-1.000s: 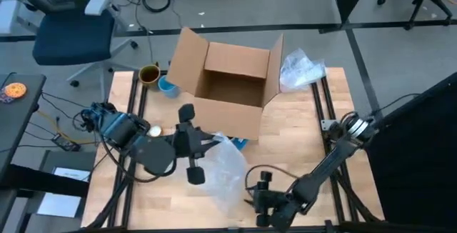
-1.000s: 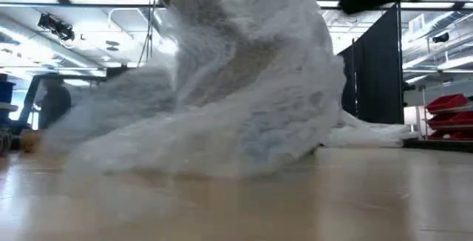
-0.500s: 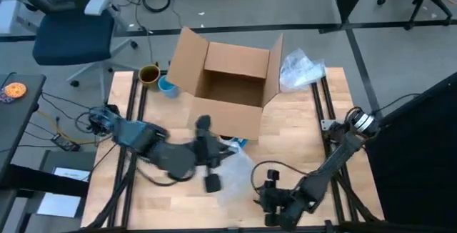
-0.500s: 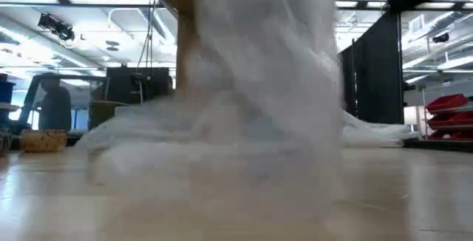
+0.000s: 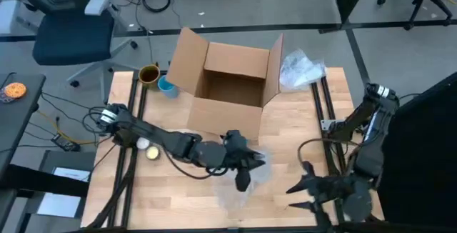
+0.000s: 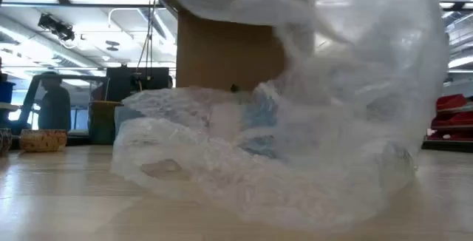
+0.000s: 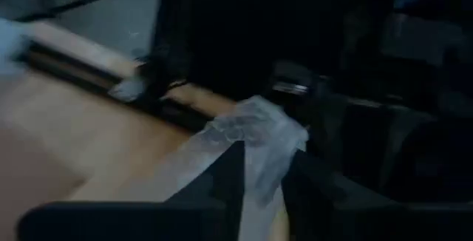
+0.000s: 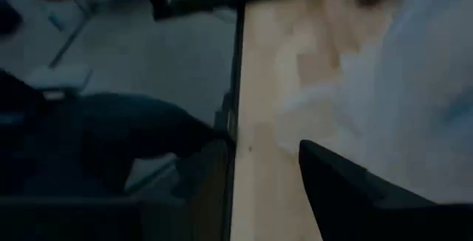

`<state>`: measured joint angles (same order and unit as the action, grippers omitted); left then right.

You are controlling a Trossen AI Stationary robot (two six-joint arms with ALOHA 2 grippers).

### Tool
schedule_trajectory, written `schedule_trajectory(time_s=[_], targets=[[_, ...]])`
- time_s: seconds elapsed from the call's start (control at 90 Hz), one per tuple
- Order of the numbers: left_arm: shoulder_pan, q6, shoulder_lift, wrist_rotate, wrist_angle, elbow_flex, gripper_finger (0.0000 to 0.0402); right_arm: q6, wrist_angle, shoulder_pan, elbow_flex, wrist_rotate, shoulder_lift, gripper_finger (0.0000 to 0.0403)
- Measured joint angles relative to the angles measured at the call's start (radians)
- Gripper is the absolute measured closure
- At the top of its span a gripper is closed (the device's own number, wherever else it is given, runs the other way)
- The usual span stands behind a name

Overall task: Wrap mug
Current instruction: Prepare the bubble wrap on the table

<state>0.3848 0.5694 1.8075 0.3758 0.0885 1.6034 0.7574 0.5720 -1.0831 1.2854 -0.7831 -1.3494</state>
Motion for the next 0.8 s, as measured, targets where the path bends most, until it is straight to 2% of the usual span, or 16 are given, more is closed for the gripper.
schedule_trajectory(time_s=[0.156,0.289,0.422,0.611,0.8], targets=[[-0.024,0.125,0.137,-0.053,0.413,-0.09,0.0246,-0.091,-0.002,-0.015,0.0,-0.133,0.043,0.0248],[-0.027,0.262,0.31,-0.158,0.634,-0.072,0.0203,-0.122,-0.002,0.006,0.0,-0.171,0.051,0.0248],[-0.026,0.326,0.413,-0.26,0.78,-0.052,0.0173,-0.103,0.007,0.025,0.0,-0.154,0.044,0.0248],[-0.028,0.278,0.423,-0.401,0.915,-0.049,0.0158,-0.008,0.039,0.043,-0.04,-0.115,0.043,0.0248],[-0.037,0.288,0.365,-0.703,0.938,-0.049,0.0158,0.118,-0.025,0.053,-0.14,0.047,0.04,0.0248]])
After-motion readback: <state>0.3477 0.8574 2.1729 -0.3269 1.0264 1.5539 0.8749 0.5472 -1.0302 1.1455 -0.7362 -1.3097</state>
